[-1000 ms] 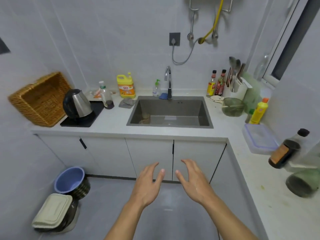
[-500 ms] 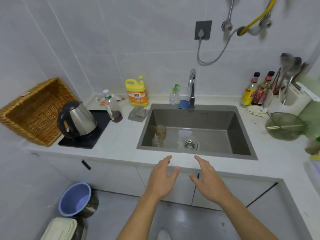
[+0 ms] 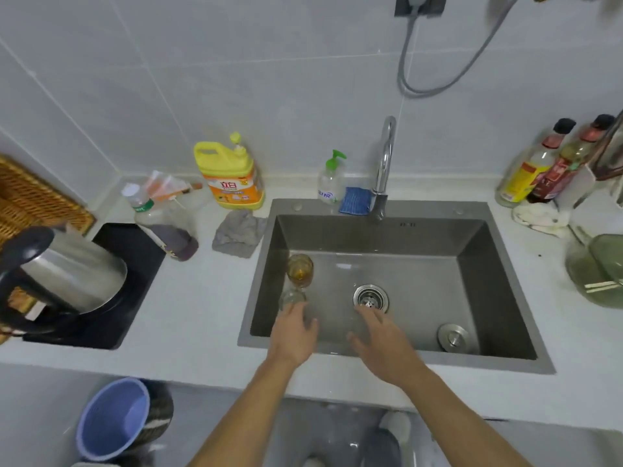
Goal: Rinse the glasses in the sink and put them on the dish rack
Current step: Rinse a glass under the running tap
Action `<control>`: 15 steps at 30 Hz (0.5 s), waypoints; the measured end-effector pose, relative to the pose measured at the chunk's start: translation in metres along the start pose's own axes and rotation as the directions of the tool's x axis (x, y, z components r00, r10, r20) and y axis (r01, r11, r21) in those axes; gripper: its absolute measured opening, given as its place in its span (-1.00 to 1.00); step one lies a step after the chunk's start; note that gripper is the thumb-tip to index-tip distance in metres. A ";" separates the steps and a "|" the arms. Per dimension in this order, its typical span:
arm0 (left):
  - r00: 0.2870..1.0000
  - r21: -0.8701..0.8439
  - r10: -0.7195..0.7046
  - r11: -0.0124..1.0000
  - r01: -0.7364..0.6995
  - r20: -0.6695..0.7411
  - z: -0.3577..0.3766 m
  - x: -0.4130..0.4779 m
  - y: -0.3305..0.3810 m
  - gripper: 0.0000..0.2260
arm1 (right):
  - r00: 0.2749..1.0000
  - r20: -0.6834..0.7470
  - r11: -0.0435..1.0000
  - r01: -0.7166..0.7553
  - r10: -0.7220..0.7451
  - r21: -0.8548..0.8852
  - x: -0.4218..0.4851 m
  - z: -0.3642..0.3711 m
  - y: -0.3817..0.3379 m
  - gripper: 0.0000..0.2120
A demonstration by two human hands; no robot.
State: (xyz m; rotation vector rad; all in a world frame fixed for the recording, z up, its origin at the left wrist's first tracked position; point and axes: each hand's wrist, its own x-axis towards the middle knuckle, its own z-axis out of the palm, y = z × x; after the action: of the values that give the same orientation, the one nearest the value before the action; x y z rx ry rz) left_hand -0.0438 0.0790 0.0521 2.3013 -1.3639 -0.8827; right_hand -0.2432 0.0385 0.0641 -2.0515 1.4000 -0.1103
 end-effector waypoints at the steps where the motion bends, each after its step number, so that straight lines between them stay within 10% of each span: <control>1: 0.999 0.022 -0.039 0.999 0.039 -0.019 0.003 0.015 -0.003 -0.67 | 1.000 0.017 0.999 -0.014 0.015 -0.047 0.014 0.003 0.005 -0.49; 9: 0.882 -0.038 -0.463 0.883 0.468 0.087 0.052 0.121 -0.032 -0.07 | 0.946 0.312 0.995 -0.097 0.086 0.019 0.105 0.012 0.070 -0.48; 15: 0.825 -0.084 -0.564 0.821 0.565 0.039 0.087 0.159 -0.044 -0.01 | 0.959 0.166 0.946 -0.259 0.228 0.197 0.148 -0.018 0.091 -0.44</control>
State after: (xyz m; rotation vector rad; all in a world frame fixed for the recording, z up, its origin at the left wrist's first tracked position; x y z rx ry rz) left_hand -0.0148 -0.0348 -0.0928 2.6694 -0.6046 -1.0951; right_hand -0.2609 -0.1174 -0.0131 -1.6617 1.4723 -0.0110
